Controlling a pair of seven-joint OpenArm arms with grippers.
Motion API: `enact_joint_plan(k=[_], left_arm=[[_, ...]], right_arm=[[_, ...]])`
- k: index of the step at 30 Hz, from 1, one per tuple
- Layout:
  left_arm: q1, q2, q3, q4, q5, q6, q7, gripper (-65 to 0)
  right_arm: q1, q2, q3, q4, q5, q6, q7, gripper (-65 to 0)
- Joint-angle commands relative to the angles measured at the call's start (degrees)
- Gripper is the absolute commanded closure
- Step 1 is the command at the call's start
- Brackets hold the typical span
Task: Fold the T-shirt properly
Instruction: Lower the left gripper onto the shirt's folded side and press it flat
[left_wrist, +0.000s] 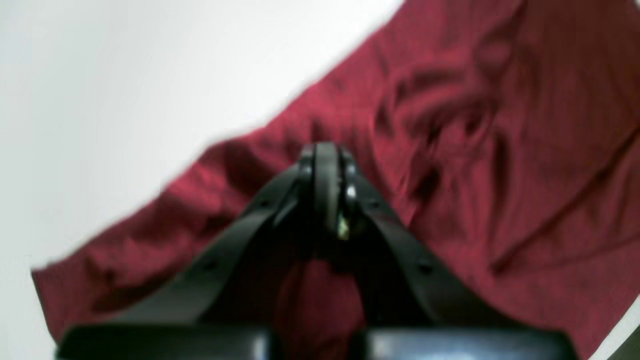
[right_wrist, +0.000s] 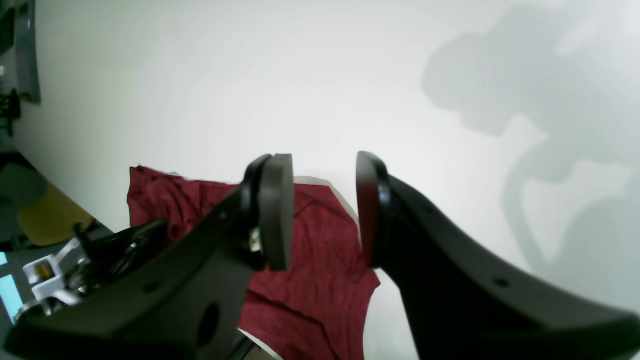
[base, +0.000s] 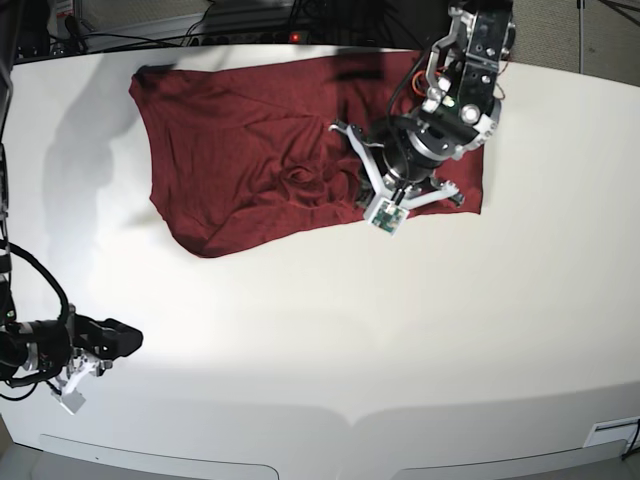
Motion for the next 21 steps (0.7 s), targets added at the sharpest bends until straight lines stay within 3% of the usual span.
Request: enact_joint_plan(k=[1,13,18,21], left_arm=[[0.17,0.42,0.04,1.07,0.17,-0.07,-1.31,0.0],[0.00,0.44,4.11,-2.27,0.87,-0.07,-1.51,0.0],[-1.29,0.68,7.72,-8.09,0.85,0.22,-8.74,0.0],[-3.89,1.73,7.87,-10.10,0.85,5.25,-10.58,0.0]], right_arm=[[2.32,0.68,0.24,0.66,1.51,0.28,0.46,-21.4],[2.32,0.68,0.24,0.66,1.51,0.28,0.46,-21.4],[2.32,0.68,0.24,0.66,1.51,0.28,0.44,-21.4],[2.29,0.68,0.24,0.66,1.49,0.28,0.28,-21.4]])
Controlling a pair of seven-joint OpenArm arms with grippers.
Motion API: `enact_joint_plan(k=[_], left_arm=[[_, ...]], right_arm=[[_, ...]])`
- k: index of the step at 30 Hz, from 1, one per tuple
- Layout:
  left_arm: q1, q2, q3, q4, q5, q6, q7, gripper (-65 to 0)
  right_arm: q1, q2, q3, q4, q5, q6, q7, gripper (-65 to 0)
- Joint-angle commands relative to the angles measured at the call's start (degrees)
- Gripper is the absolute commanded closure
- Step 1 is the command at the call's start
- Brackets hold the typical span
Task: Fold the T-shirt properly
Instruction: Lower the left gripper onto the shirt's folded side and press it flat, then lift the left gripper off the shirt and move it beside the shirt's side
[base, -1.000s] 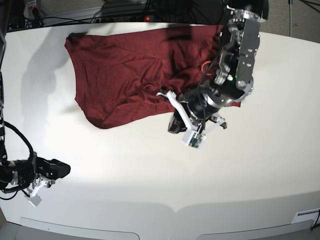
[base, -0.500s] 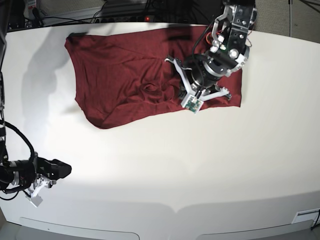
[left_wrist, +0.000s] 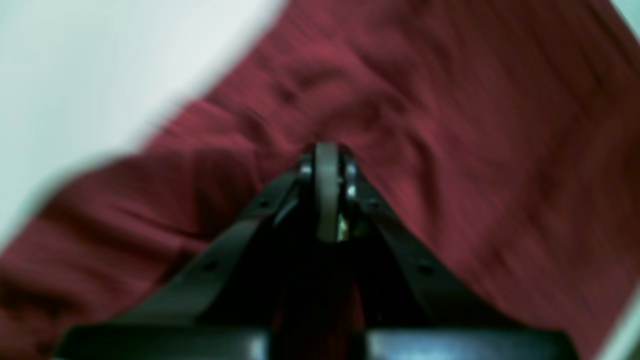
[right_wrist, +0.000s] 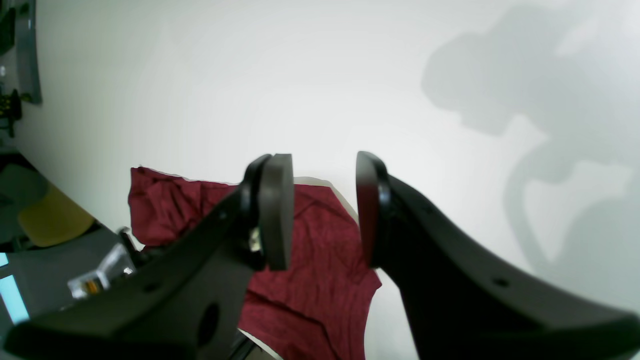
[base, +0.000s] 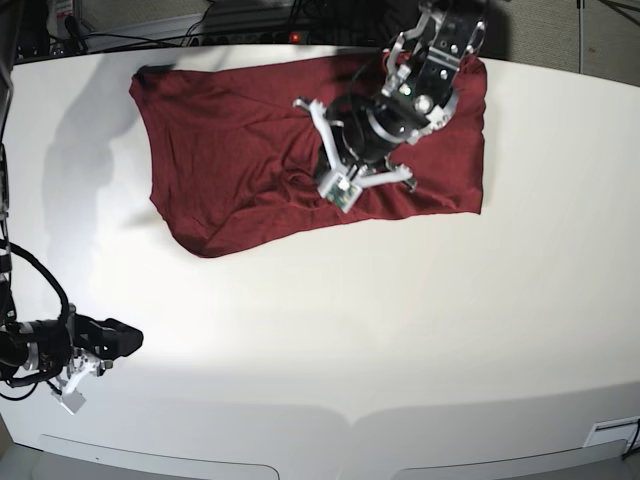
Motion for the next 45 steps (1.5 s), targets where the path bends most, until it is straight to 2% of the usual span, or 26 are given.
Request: enact_joint_plan(k=[1,4,7,13,18,22,26,29,31,34,36,45], left_arm=[[-2.05,0.74,0.00,0.72,-0.42,1.11,-1.60,0.0],[-5.73,0.72,0.00,0.66,-1.51,3.41,-1.11,0.0],[-8.24,0.72,0.00,0.66,-3.96,3.48,0.87,0.0],[-8.44,0.72,0.00,1.05,-8.52,3.48,0.66,0.0],[-6.67,0.24,0.00,9.05,-9.84,3.45,5.75,0.0],[-1.40,-2.58,-0.11,18.43,-7.61,3.48,6.82,0.0],[5.05,-8.02,-0.11,22.69,-7.45,3.48,9.18,0.0],[9.22,-11.61,-0.11,22.67,-5.97,3.48,4.74,0.0],[11.69,-12.81,-0.11,22.25,-4.28,3.58,1.11,0.0],[14.25,-12.96,-0.11,19.61,-2.73,7.50,-2.93,0.0],[14.91,-12.96,-0.09,17.03,-2.78,8.66,-2.25,0.0],[24.24,-12.96,0.00,18.23,-0.11,7.45,-0.70,0.0]], right_arm=[[2.32,0.76,0.24,0.66,1.62,0.28,0.09,-21.4],[2.14,0.79,0.24,0.66,1.60,0.28,-0.15,-21.4],[2.03,0.76,0.24,0.66,1.55,0.28,-0.22,-21.4],[2.03,0.79,0.24,0.66,1.44,0.28,-0.15,-21.4],[2.03,0.79,0.24,0.66,1.42,0.28,-0.22,-21.4],[1.99,1.29,0.24,0.66,1.44,0.28,-2.51,-21.4],[1.68,2.64,0.24,0.66,1.42,0.28,-2.56,-21.4],[1.22,3.04,0.24,0.66,1.46,0.28,-2.54,-21.4],[0.76,2.99,0.24,0.66,1.46,0.28,-2.54,-21.4],[0.13,2.91,0.24,0.66,1.64,0.28,-2.45,-21.4],[-0.17,2.80,0.24,0.66,1.64,0.28,-2.47,-21.4],[-0.17,2.89,0.24,0.66,1.62,0.28,-0.76,-21.4]])
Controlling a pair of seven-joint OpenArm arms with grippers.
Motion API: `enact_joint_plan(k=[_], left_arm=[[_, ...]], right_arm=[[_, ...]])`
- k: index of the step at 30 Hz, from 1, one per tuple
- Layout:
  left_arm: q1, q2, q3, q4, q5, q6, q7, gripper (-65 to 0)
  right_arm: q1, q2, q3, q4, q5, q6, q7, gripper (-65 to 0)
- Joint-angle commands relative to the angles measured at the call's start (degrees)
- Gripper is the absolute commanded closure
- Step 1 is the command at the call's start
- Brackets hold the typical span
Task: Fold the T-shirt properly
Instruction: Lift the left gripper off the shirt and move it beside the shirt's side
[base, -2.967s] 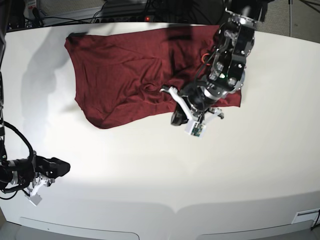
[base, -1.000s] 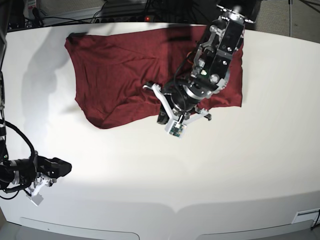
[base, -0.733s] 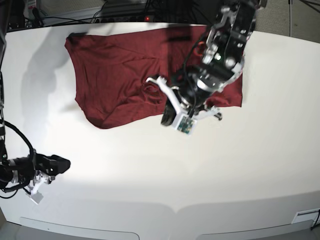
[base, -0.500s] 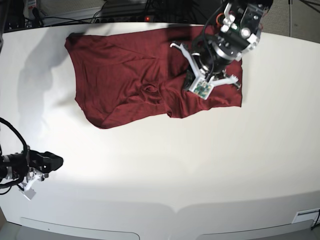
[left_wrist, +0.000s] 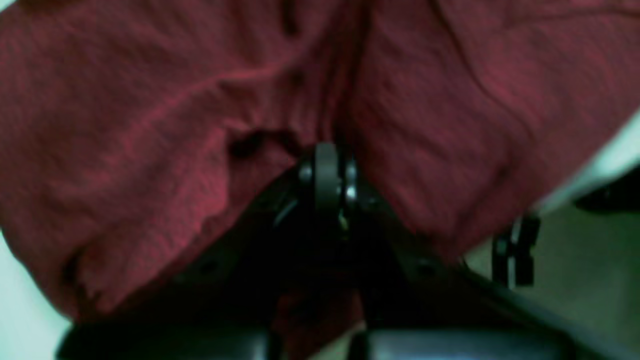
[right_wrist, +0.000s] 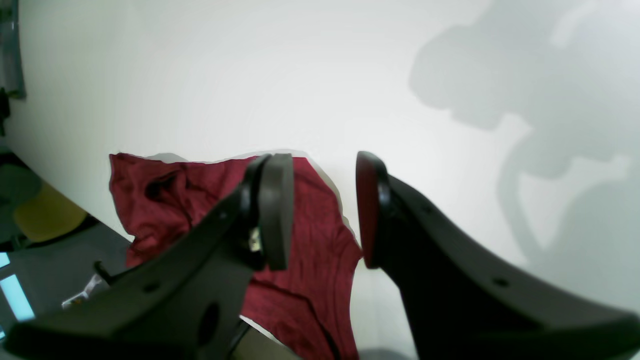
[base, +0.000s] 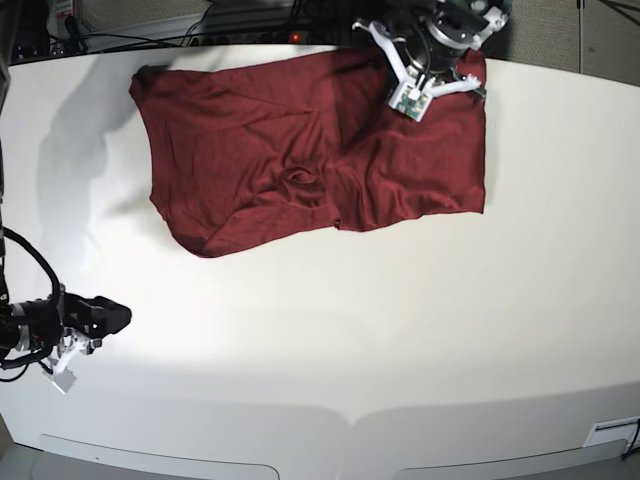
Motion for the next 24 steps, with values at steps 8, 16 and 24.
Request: enact_joint_plan(k=[8,16,24], left_arm=[[5.55,-0.04,0.04,2.05,10.10,-2.34,-0.48,0.0],[4.92,-0.04,-0.07,11.56,12.02,4.59,-4.20,0.0],[-1.55,-0.02,-4.31,12.63,7.41,8.96,-4.31,0.0]], right_arm=[[2.27,0.74,0.24,0.63,1.66,0.28,1.84,-21.4],[2.23,0.79,0.24,0.63,1.29,0.28,-1.03,-21.4],[-1.18,1.99,0.24,0.61,1.11,0.28,-7.56,-21.4]])
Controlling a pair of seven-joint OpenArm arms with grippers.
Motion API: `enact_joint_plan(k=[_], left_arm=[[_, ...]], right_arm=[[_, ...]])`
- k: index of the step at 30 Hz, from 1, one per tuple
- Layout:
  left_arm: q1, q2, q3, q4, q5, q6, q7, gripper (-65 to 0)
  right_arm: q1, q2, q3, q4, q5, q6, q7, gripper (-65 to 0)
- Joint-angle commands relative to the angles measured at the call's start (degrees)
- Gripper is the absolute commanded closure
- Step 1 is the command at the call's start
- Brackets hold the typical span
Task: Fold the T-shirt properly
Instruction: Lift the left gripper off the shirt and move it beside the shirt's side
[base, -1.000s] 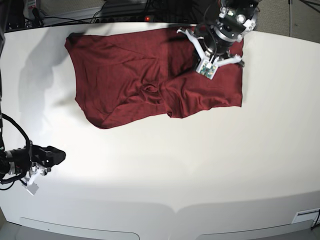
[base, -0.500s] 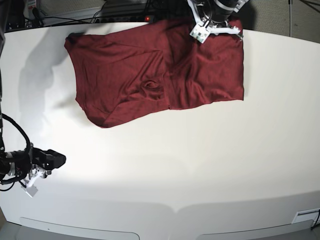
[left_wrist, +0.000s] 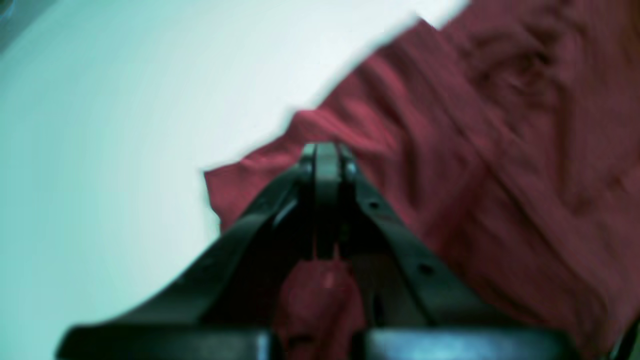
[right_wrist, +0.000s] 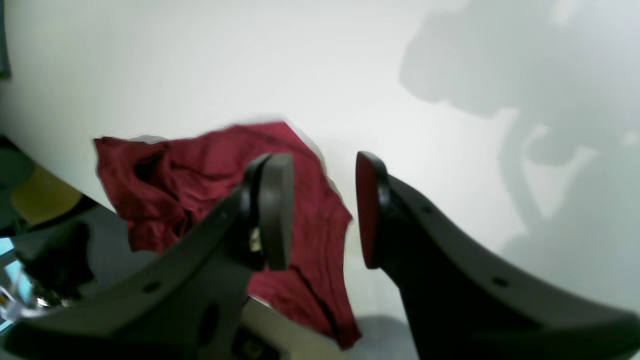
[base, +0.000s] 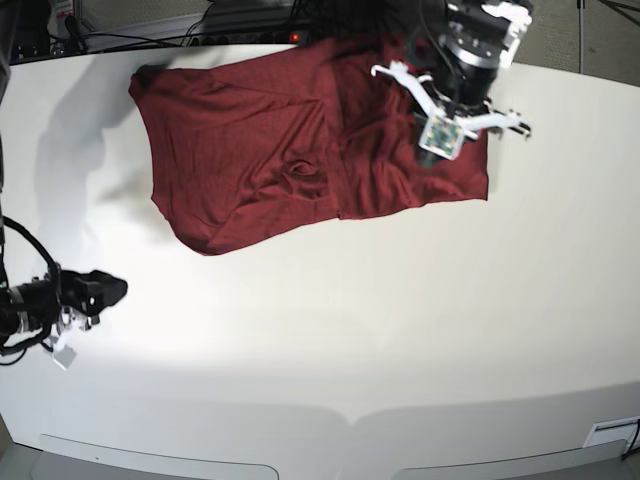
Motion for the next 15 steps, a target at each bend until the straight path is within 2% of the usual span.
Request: enact_joint_plan(k=[1,5,11,15], left_arm=[[-0.57,-0.11,-1.73,1.05,-1.79,0.50,-1.95,0.0],[-3.06,-0.11,-9.49,1.03,-13.92,-0.81,-2.84,0.0],[-4.13,-0.11,-21.81,-3.63,-25.77,-8.26,-2.93,0.0],[-4.17,-0.11,-26.38,-10.29,-32.39,-13.88,-4.90,0.0]], right_arm=[[1.07,1.11,0.24,0.57,1.22,0.25,-1.55,-21.4],[-1.40,1.11,0.24,0.57,1.46,0.25,-5.14,-21.4],[-5.27,1.09,0.24,0.59,1.46,0.25,-7.40,-21.4],[-8.50,0.94,0.24,0.59,1.73,0.25,-7.40,-21.4]])
